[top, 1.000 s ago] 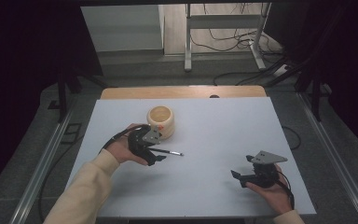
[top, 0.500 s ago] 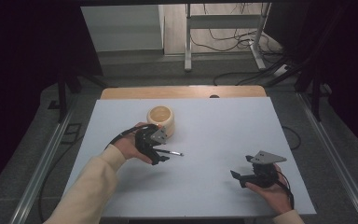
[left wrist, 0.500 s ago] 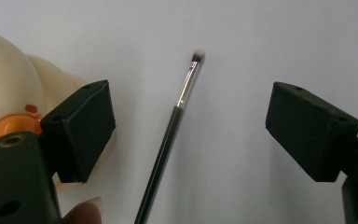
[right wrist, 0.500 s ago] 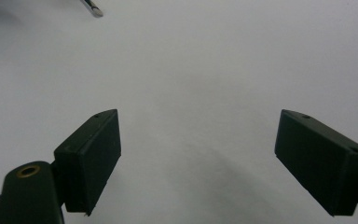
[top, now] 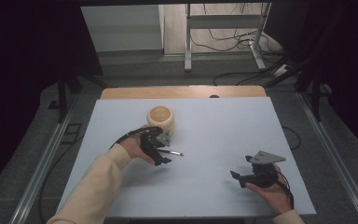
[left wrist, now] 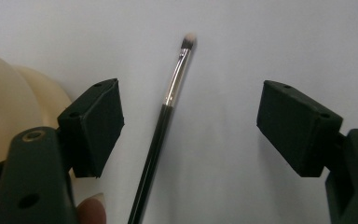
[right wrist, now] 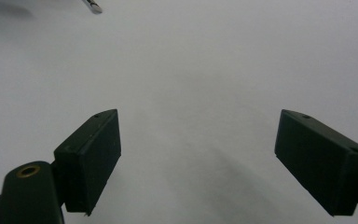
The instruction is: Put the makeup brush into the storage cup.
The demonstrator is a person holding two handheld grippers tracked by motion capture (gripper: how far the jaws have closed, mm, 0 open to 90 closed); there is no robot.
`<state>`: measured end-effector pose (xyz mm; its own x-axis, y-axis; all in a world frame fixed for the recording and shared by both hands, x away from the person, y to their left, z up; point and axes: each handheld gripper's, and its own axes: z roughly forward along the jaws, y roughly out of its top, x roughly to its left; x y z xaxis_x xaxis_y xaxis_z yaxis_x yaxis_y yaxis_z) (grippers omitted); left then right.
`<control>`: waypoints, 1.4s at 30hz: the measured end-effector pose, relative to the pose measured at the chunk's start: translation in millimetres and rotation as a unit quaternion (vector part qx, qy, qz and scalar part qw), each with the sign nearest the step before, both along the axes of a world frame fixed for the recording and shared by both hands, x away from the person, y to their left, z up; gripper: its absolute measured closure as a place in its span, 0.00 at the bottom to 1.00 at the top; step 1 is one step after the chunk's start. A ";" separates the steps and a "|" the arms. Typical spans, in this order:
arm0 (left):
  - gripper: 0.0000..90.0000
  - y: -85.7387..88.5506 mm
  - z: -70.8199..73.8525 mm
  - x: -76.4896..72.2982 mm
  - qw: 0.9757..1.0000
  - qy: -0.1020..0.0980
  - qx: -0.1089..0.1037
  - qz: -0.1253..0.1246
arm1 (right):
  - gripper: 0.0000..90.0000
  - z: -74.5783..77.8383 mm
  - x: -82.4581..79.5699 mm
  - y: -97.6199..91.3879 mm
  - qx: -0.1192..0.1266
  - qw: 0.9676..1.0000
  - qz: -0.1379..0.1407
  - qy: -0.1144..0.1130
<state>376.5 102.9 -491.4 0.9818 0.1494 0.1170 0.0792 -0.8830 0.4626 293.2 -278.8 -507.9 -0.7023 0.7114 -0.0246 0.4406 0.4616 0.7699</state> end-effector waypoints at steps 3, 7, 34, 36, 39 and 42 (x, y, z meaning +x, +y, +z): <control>0.27 -1.1 -3.6 2.8 1.000 0.007 0.002 -0.001 | 0.16 -0.3 0.1 0.2 -0.001 1.000 0.001 0.000; 0.28 -2.7 -5.1 5.2 1.000 0.010 0.016 -0.006 | 0.16 -0.5 0.3 0.1 -0.001 1.000 0.001 0.001; 0.53 -15.2 -18.5 29.7 0.996 0.073 0.046 -0.018 | 0.16 -0.7 0.7 -0.8 -0.002 1.000 0.002 0.002; 0.55 -14.9 -18.5 30.6 0.996 0.077 0.045 -0.019 | 0.16 -0.5 0.6 -0.8 -0.001 1.000 0.002 0.001; 0.56 -14.0 -18.9 32.5 0.996 0.082 0.041 -0.020 | 0.16 -0.5 0.6 -0.7 -0.001 1.000 0.003 0.002; 0.62 -14.3 -17.9 33.7 0.995 0.082 0.044 -0.021 | 0.16 -0.5 0.5 -0.5 0.000 1.000 0.002 0.001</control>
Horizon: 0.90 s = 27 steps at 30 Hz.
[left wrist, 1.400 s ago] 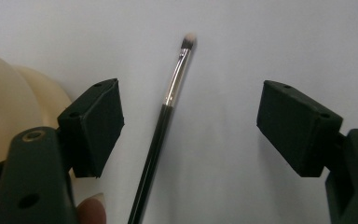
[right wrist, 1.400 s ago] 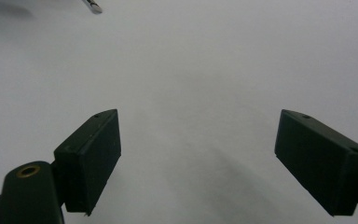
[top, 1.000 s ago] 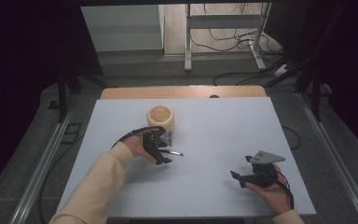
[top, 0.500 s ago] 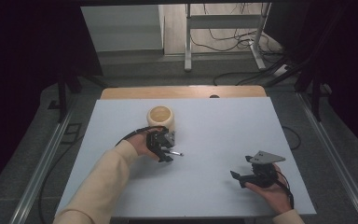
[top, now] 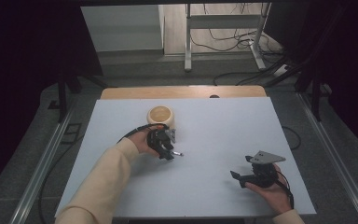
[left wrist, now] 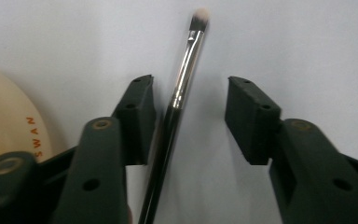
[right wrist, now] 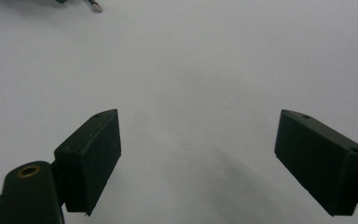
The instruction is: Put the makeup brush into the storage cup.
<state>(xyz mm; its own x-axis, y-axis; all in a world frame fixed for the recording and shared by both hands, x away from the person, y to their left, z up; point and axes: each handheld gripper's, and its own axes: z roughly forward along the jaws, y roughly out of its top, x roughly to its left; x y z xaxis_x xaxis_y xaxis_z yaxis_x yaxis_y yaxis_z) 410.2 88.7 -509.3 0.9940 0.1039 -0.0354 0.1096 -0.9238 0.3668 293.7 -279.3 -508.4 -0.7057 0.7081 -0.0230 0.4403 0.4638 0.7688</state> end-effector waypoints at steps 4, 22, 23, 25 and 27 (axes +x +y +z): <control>0.74 -4.2 2.2 -1.6 1.000 -0.005 0.015 -0.012 | 0.16 0.2 0.0 -0.3 0.000 1.000 0.000 -0.001; 0.93 -10.5 4.7 -8.2 0.999 -0.007 0.035 -0.022 | 0.18 2.5 -1.0 -1.0 0.005 1.000 -0.002 -0.008; 0.93 -11.5 5.2 -9.0 0.999 -0.008 0.038 -0.019 | 0.18 2.5 -1.1 -1.1 0.006 1.000 -0.003 -0.009; 0.93 -13.2 6.3 -11.0 0.999 -0.015 0.047 -0.017 | 0.18 3.0 -1.4 -1.6 0.006 1.000 -0.004 -0.010; 0.93 -14.3 8.0 -13.6 0.998 -0.022 0.056 -0.013 | 0.18 3.3 -1.8 -1.7 0.007 1.000 -0.006 -0.011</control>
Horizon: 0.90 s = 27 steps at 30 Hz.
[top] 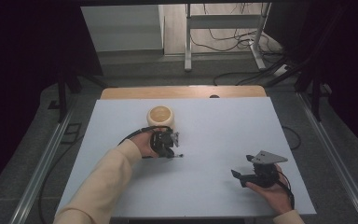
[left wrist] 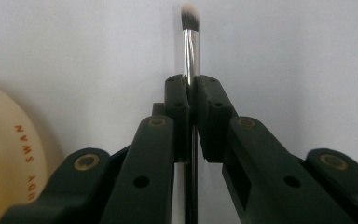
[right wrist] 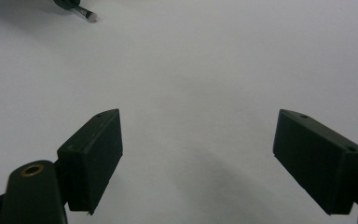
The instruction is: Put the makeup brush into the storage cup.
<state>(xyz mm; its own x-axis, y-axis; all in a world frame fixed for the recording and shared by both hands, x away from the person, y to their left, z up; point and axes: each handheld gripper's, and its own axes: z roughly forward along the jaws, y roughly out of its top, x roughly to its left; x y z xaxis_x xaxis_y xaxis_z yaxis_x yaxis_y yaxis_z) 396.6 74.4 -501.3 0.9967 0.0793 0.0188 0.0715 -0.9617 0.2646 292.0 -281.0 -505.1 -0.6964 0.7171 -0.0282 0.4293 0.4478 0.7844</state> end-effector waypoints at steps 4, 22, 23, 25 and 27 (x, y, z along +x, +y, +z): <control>0.93 3.5 8.3 -3.0 1.000 -0.002 -0.006 0.017 | 0.18 0.0 0.1 -0.2 -0.001 1.000 -0.002 -0.001; 0.93 33.1 51.2 -27.9 0.996 -0.043 -0.041 0.066 | 0.18 0.2 0.5 0.0 -0.003 1.000 -0.006 -0.003; 0.93 34.6 53.1 -29.1 0.996 -0.047 -0.044 0.068 | 0.18 0.3 0.5 0.1 -0.003 1.000 -0.005 -0.003; 0.93 37.5 56.7 -31.1 0.995 -0.051 -0.047 0.073 | 0.18 0.2 0.2 0.8 -0.004 1.000 -0.005 -0.003; 0.93 40.4 59.7 -32.7 0.994 -0.056 -0.054 0.079 | 0.18 0.2 -0.2 1.4 -0.004 1.000 -0.005 -0.002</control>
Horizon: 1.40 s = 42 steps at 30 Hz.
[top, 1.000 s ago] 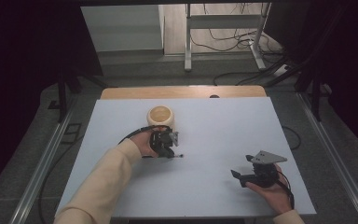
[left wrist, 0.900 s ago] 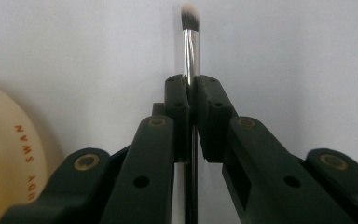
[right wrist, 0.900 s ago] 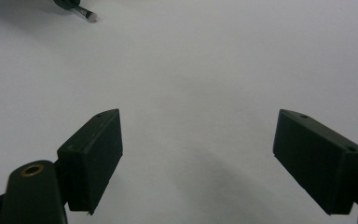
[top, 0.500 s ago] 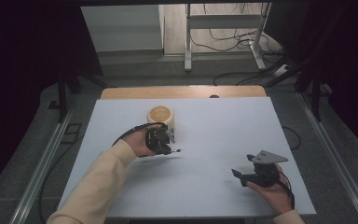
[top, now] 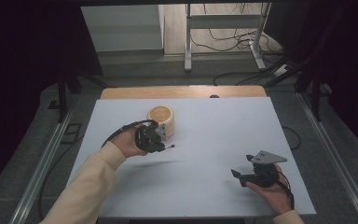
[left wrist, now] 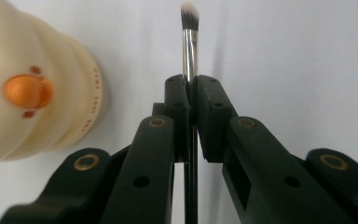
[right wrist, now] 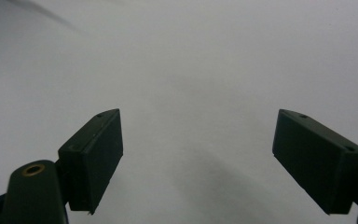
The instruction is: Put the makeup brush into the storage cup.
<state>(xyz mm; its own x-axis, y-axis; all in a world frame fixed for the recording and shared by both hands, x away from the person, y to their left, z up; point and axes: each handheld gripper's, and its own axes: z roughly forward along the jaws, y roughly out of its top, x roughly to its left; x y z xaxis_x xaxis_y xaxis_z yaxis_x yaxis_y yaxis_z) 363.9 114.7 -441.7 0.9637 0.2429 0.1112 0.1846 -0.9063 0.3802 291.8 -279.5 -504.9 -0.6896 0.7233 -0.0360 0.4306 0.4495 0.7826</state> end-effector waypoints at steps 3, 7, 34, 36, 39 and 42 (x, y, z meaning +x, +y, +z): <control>0.93 3.1 3.5 -3.0 1.000 -0.004 -0.010 0.010 | 0.18 -0.1 -0.1 0.3 0.000 1.000 -0.001 0.001; 0.93 5.1 6.8 -6.3 1.000 -0.010 -0.010 0.015 | 0.18 -0.1 -0.1 0.1 0.000 1.000 -0.002 0.002; 0.93 42.3 26.9 -25.4 0.991 -0.042 -0.108 0.074 | 0.18 0.2 -0.7 0.8 -0.001 1.000 -0.002 0.001; 0.93 43.7 28.1 -26.9 0.989 -0.044 -0.114 0.079 | 0.18 -0.1 -0.6 0.8 -0.001 1.000 -0.002 0.001; 0.93 45.5 30.9 -28.1 0.988 -0.049 -0.120 0.087 | 0.18 -0.1 -0.5 0.9 -0.001 1.000 -0.001 0.001; 0.93 47.1 33.4 -29.0 0.986 -0.051 -0.127 0.095 | 0.18 -0.2 -0.5 1.2 -0.002 1.000 -0.001 0.002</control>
<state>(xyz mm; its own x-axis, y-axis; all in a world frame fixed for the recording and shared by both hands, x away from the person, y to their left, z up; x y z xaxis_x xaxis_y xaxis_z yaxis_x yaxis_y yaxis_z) 334.8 161.8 -408.3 0.8849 0.4508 0.1168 0.2913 -0.7315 0.6164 291.3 -278.4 -505.1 -0.6888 0.7241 -0.0368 0.4336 0.4521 0.7795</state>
